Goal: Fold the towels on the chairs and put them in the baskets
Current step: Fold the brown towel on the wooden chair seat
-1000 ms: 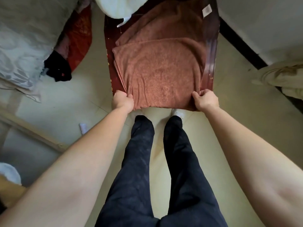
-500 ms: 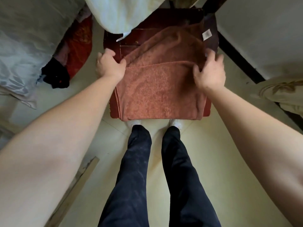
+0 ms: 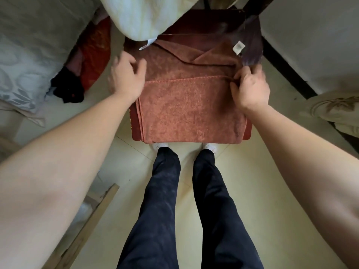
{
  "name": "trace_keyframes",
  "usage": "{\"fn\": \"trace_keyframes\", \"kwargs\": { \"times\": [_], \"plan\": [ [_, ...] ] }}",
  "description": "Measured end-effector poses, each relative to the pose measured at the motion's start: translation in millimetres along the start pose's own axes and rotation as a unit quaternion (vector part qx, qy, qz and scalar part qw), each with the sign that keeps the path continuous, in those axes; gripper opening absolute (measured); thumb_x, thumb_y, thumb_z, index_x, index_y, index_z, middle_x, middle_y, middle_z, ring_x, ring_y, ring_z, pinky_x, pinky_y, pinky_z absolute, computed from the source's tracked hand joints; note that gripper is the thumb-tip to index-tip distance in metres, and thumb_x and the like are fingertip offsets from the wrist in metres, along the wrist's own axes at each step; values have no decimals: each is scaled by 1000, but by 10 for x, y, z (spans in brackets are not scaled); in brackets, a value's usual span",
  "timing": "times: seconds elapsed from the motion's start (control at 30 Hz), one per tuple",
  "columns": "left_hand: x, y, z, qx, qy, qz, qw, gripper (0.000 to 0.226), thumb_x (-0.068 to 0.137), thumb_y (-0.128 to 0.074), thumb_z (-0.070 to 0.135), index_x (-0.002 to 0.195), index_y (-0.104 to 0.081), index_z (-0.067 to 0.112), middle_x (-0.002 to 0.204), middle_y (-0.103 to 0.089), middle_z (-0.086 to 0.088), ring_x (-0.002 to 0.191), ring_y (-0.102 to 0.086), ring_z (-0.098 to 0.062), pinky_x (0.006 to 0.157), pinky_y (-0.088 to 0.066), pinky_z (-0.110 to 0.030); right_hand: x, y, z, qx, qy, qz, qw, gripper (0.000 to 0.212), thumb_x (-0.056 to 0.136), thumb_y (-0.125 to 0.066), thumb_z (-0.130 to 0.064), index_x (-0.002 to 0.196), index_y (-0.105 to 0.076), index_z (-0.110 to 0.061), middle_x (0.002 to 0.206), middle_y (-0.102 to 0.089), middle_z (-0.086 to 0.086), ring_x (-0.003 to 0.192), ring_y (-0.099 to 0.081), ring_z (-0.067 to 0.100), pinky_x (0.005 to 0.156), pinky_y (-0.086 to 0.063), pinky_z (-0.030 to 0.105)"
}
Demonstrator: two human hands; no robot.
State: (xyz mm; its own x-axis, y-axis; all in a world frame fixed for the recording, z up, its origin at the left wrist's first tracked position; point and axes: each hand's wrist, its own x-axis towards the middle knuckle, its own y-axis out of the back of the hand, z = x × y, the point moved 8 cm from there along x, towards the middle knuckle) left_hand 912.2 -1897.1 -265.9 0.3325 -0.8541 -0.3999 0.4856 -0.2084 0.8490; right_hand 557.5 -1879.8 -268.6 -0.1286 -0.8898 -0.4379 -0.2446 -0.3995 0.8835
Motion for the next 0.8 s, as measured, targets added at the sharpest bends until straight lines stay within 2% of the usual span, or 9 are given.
{"fn": "trace_keyframes", "kwargs": {
  "times": [0.07,0.13,0.27,0.33,0.4,0.5,0.6,0.7,0.8],
  "plan": [
    [-216,-128,-8,34,-57,-63,996,51,84,-55,63,114,-56,21,116,-58,-6,115,-52,-27,94,-42,-40,-23,34,10,6,-12,10,1000,23,92,-61,-29,108,-59,-12,124,-49,17,116,-50,38,88,-48,49],
    [-361,-207,-34,79,-97,-96,988,50,84,-61,59,119,-57,22,121,-52,-6,121,-45,-28,99,-41,-44,-48,67,8,12,-20,6,1000,23,90,-61,-29,107,-59,-13,123,-50,16,115,-51,38,89,-48,49],
    [-395,-210,-6,117,-147,-70,980,30,91,-59,33,117,-62,17,120,-50,-10,117,-44,-31,99,-42,-48,-44,171,-206,-15,73,35,997,35,89,-51,-27,120,-56,-12,123,-51,19,110,-51,40,90,-44,48],
    [-381,-209,24,131,-157,-62,977,26,91,-60,29,114,-63,16,120,-50,-10,114,-45,-31,96,-43,-49,37,249,-404,-1,130,69,989,40,95,-42,-24,131,-54,-15,128,-50,19,111,-51,40,92,-45,50],
    [-371,-212,31,134,-154,-58,977,23,91,-61,27,112,-63,16,120,-50,-9,113,-45,-31,92,-47,-50,220,266,-535,9,137,72,988,44,98,-38,-21,141,-49,-18,135,-47,19,117,-48,41,94,-46,51],
    [-375,-215,29,127,-144,-54,980,22,91,-62,26,111,-64,15,120,-51,-8,113,-46,-30,87,-49,-48,517,172,-548,-21,81,17,996,48,100,-44,-26,148,-38,-21,147,-37,18,131,-40,40,100,-42,50],
    [-378,-208,12,118,-140,-49,982,22,90,-62,26,109,-65,14,119,-52,-8,112,-47,-30,85,-48,-48,661,132,-517,-66,61,6,996,39,100,-49,-30,135,-49,-13,145,-39,18,132,-39,39,101,-42,51],
    [-372,-209,-4,120,-136,-49,982,23,91,-60,27,108,-65,12,120,-53,-7,113,-47,-30,85,-48,-48,736,257,-312,16,-36,76,996,41,98,-50,-32,132,-48,-9,143,-43,14,131,-43,34,100,-46,48],
    [-387,-224,6,111,-122,-55,985,22,92,-59,24,108,-64,10,122,-52,-9,116,-45,-32,85,-48,-49,649,303,-110,121,-136,91,979,51,93,-54,-39,133,-45,-8,139,-46,12,129,-47,31,101,-46,45]
  ]
}}
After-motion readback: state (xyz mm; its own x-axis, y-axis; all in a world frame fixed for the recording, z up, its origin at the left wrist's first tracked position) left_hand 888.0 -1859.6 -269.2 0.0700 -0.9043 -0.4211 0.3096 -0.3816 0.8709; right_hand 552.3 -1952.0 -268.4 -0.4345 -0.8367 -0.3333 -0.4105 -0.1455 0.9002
